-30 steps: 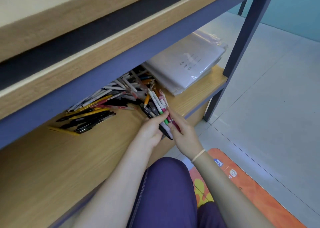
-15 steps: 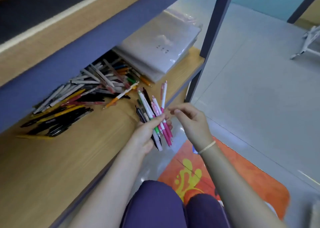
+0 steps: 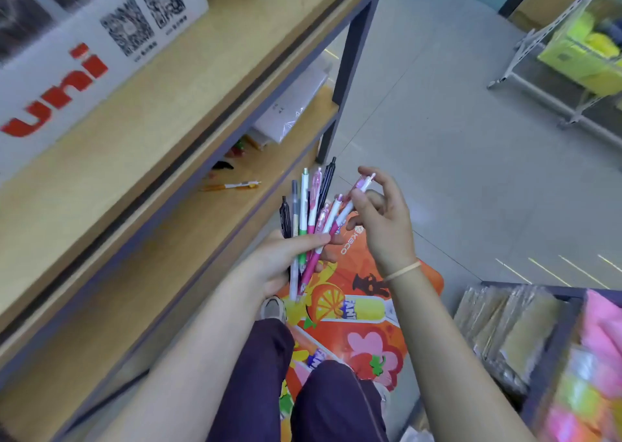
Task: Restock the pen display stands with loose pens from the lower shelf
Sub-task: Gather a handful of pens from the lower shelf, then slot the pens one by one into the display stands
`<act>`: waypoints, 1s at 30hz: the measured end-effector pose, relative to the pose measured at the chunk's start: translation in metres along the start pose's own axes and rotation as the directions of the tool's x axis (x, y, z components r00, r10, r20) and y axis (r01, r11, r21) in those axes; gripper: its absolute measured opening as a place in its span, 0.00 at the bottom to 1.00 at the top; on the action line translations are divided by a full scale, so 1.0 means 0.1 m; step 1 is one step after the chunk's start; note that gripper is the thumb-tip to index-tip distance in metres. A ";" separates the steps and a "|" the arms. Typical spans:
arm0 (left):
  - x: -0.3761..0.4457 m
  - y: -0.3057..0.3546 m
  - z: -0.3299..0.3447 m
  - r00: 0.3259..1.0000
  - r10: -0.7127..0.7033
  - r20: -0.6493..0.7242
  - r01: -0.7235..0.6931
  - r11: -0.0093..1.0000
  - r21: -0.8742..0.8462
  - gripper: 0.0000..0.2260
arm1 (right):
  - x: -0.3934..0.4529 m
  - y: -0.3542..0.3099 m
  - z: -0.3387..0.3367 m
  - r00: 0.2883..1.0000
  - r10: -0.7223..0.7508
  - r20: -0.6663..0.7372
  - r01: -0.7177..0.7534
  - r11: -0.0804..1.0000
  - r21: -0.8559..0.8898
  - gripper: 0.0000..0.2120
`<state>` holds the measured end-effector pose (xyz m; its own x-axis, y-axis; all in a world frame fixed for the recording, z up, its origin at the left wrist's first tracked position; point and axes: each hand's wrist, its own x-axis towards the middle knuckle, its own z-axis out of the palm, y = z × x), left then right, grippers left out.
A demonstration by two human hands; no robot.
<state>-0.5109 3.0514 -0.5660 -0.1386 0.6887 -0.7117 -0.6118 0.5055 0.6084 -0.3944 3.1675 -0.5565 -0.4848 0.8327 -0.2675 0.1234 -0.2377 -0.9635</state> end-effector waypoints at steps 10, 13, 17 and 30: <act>-2.30 0.80 0.79 0.995 0.096 0.018 -0.097 0.993 0.071 0.18 | -1.43 -2.17 -0.04 0.992 0.007 0.123 0.003 0.997 -0.081 0.12; -3.07 0.88 1.10 0.986 0.156 0.062 -0.159 0.986 0.049 0.17 | -1.97 -2.65 -0.02 0.990 0.016 0.143 -0.007 0.998 -0.063 0.13; -3.94 0.81 1.35 0.977 0.210 0.021 -0.210 0.978 -0.021 0.13 | -2.54 -3.09 0.00 0.961 -0.060 0.269 0.098 0.987 -0.129 0.18; -5.23 0.38 0.76 0.944 0.316 -0.094 -0.329 0.919 -0.215 0.16 | -3.42 -3.50 1.11 0.820 -0.179 0.544 0.228 0.973 -0.023 0.08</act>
<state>-0.4021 2.7499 -0.1437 -0.3975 0.7612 -0.5124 -0.6840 0.1264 0.7184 -0.3677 2.9108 -0.1269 -0.8905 0.4532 -0.0396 0.0291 -0.0301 -0.9991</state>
